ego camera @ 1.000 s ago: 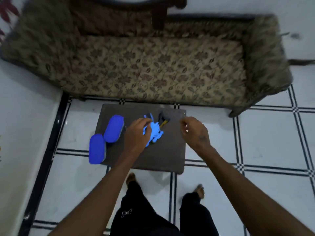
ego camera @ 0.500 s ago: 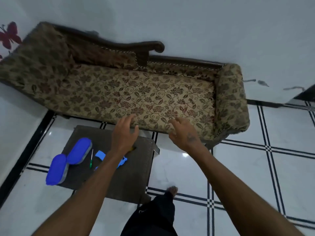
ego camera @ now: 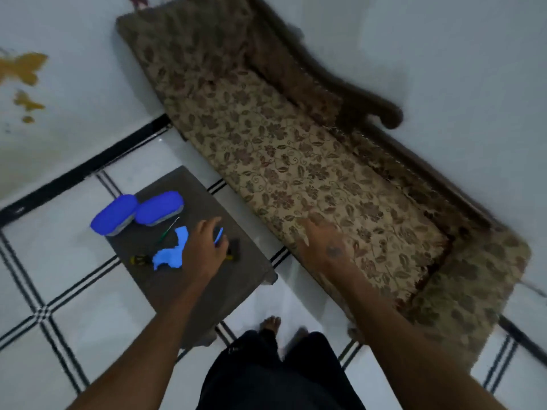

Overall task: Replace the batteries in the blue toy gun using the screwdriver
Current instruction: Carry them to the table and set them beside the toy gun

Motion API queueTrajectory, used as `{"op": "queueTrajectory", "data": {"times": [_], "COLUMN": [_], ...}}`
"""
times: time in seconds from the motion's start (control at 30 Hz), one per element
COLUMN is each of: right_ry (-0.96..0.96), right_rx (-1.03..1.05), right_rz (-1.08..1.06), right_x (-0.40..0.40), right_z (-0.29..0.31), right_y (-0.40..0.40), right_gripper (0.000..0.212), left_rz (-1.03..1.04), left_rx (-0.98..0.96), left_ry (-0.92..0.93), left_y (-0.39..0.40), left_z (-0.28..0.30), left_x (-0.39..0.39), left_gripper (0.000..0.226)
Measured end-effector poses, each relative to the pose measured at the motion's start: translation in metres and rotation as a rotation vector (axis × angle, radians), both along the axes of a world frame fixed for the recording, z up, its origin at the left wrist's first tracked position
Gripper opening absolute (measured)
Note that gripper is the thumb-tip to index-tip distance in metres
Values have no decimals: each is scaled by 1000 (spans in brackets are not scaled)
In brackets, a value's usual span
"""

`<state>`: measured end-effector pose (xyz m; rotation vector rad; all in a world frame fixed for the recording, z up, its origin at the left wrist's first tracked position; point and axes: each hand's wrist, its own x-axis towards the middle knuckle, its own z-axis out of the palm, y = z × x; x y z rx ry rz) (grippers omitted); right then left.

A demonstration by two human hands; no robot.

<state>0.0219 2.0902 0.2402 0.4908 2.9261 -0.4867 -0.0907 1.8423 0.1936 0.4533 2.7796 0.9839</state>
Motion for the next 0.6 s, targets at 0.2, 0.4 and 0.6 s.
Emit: {"op": "queueTrajectory", "data": {"times": [0.2,0.4,0.6], "right_ry": [-39,-101,-114], "right_rx": [-102,-136,-112], "right_rz": [289,646,930], "right_x": [-89,-154,-199], "right_z": [-25,-16,-23], "right_y": [22,4,-32], "right_gripper": [49,43,45], "left_rz": [386,735,1038], "left_rx": [-125,-161,-157], "left_ry": [-40,-32,-95], "left_y": [-15,-6,-15], "left_z": [1,13,19], "left_x": [18,64,100], "left_gripper": [45,46,44]}}
